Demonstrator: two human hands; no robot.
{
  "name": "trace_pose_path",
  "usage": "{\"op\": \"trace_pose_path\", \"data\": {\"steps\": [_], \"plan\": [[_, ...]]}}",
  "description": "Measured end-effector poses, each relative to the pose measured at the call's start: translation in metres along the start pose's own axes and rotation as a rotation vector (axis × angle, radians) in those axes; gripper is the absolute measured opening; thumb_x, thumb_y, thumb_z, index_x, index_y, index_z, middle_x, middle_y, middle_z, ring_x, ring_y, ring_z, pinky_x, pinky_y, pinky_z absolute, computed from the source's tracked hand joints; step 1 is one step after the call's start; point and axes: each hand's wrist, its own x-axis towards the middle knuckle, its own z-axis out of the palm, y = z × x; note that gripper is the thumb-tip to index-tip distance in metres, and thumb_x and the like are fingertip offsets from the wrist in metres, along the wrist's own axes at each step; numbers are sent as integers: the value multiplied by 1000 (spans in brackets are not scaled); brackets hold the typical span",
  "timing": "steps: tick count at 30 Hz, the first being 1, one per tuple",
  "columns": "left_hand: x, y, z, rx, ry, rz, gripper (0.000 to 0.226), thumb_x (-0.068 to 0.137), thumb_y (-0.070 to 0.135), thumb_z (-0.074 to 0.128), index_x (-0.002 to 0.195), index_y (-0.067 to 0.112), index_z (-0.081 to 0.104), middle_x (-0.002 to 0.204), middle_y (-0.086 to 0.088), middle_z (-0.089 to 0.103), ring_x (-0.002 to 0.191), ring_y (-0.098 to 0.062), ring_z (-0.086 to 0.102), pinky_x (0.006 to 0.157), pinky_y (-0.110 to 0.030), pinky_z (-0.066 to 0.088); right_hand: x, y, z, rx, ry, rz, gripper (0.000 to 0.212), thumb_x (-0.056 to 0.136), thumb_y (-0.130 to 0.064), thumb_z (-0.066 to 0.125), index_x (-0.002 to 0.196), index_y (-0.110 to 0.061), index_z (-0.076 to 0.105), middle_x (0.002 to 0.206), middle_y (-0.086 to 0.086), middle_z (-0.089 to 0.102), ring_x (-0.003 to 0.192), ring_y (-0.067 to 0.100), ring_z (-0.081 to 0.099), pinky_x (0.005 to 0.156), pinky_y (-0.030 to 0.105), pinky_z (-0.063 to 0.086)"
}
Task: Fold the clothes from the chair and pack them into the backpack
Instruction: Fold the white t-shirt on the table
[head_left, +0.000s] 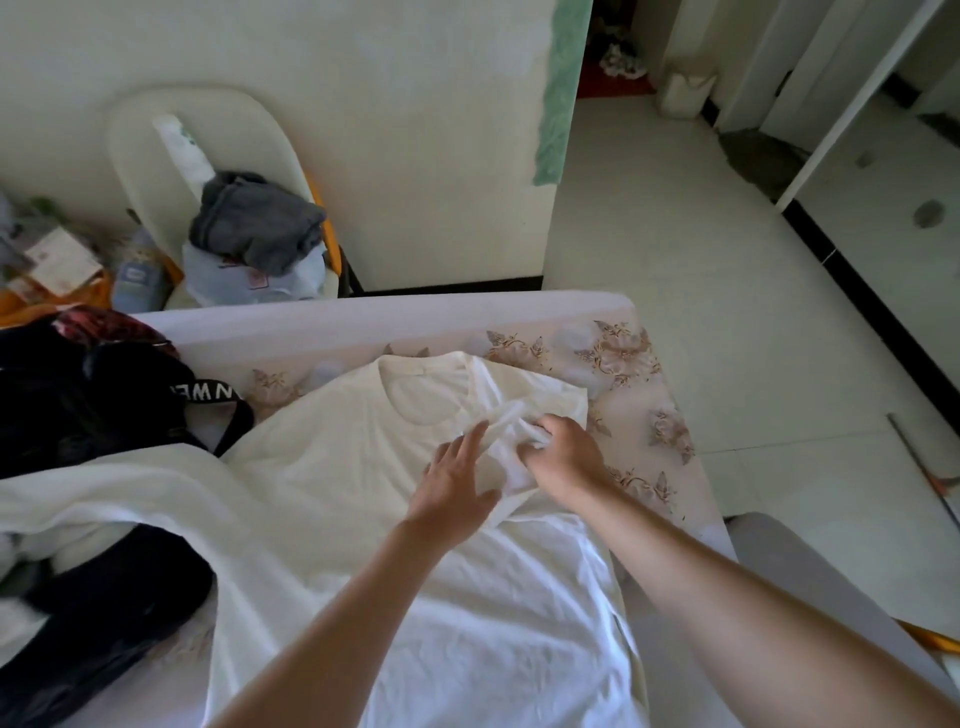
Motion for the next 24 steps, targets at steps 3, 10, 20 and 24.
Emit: {"op": "trace_pose_path", "data": {"steps": [3, 10, 20, 24], "plan": [[0, 13, -17, -142, 35, -12, 93, 83, 39, 71, 153, 43, 10, 141, 1, 49, 130, -19, 45, 104, -36, 43, -13, -33, 0, 400, -203, -77, 17, 81, -30, 72, 97, -28, 66, 82, -11, 68, 81, 13, 67, 73, 28, 54], [-38, -35, -80, -182, 452, -133, 28, 84, 2, 55, 80, 30, 58, 94, 8, 57, 77, -20, 60, 62, -34, 50, -38, -27, 23, 134, -278, -69, 47, 88, -16, 54, 132, -31, 50, 123, -8, 63, 113, 16, 59, 88, 24, 47], [-114, -127, -75, 276, 333, -362, 78, 72, -5, 49, 141, 27, 34, 142, -9, 32, 126, -31, 32, 103, -43, 36, -61, 2, 73, -595, -150, -336, 67, 84, -4, 56, 145, -26, 40, 141, 1, 41, 128, 25, 42, 101, 40, 37], [-94, -124, -53, 373, 65, -4, 62, 75, -2, 52, 125, 33, 61, 143, 1, 44, 133, -25, 37, 106, -39, 34, -63, 18, 76, -695, 74, -383, 70, 61, 9, 66, 126, -14, 53, 122, 13, 45, 104, 33, 52, 68, 38, 47]]}}
